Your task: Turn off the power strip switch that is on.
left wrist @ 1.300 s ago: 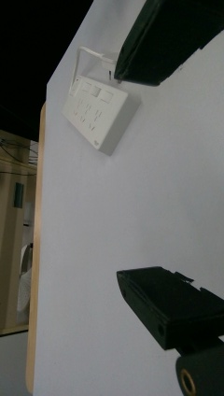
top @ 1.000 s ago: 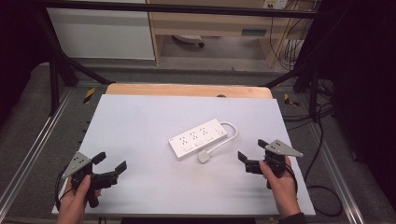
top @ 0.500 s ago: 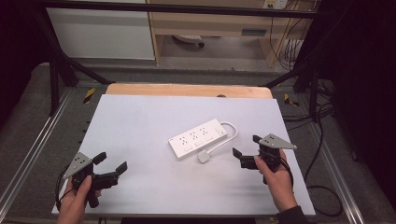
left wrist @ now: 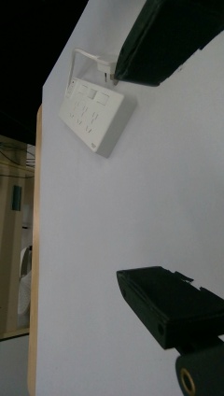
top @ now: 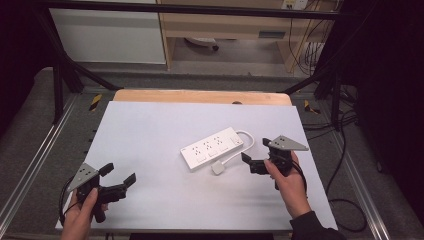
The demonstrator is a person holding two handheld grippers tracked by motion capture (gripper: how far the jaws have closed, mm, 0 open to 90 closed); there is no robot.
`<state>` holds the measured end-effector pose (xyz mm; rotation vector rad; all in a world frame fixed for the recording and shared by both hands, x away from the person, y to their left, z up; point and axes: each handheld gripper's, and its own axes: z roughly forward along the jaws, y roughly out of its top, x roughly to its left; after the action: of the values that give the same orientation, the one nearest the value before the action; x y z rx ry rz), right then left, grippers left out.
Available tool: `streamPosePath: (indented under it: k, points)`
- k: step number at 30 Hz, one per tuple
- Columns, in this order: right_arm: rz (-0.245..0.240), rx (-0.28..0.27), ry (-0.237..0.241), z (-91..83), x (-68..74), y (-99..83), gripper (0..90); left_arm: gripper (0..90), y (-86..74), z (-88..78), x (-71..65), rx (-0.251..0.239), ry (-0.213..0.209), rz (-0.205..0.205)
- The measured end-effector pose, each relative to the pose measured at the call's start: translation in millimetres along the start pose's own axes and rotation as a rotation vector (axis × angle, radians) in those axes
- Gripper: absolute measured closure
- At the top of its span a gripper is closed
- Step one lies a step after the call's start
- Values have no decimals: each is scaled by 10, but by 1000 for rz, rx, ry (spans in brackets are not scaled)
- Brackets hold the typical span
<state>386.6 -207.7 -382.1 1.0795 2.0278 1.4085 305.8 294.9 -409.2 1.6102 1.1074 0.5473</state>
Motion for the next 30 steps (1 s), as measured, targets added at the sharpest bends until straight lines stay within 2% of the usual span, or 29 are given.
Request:
streamPosePath:
  k: [9,20,30]
  points:
    - [-6,12,15,94,34,91,41,48,0,0,0,1,-1,1]
    - [-7,26,11,211,41,145,37,47,-2,2,-3,5,-2,-1]
    - [13,18,3,272,10,253,34,47,-4,5,-4,8,-4,-1]
